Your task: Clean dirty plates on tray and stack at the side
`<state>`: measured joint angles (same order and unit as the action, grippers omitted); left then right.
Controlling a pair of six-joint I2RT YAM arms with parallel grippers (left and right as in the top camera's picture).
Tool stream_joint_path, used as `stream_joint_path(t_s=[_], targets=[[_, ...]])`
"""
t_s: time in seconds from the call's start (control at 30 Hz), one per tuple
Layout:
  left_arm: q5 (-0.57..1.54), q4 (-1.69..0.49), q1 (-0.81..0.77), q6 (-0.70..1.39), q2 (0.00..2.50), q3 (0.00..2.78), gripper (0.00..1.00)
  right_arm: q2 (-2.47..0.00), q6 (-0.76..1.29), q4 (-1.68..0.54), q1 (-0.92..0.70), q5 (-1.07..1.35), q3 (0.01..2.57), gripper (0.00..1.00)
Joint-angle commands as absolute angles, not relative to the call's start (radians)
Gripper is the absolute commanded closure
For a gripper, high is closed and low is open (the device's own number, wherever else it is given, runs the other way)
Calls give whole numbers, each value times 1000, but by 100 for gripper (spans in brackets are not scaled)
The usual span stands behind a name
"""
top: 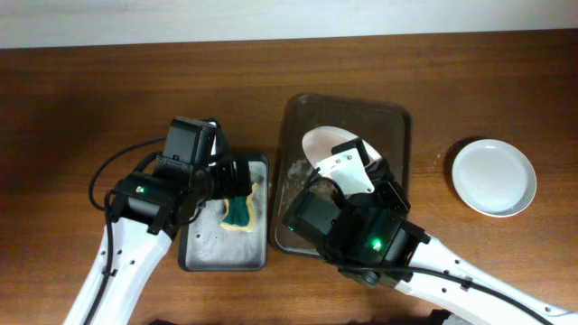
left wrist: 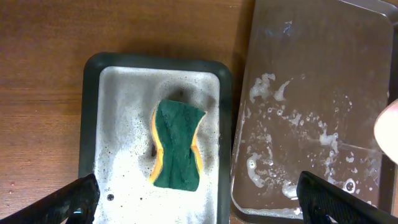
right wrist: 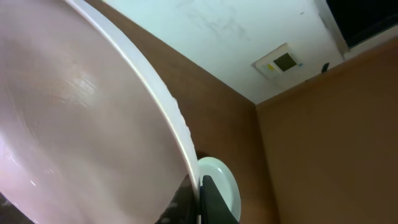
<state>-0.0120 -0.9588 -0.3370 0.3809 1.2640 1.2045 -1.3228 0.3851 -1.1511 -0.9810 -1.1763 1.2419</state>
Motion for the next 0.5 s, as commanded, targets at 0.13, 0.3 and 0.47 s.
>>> stream_joint_path(t_s=[0.13,0.3,0.47], targets=[[-23,-961,-331,365,1254,1213,1,-1319,352,-1088,-931,-1084,1246,96],[-23,-961,-331,365,1254,1213,1,-1327,488,-1118,-847,-1033,1246,96],[-23,-961,-331,365,1254,1213,1,-1325,476,-1003,-458,-479,1246,96]])
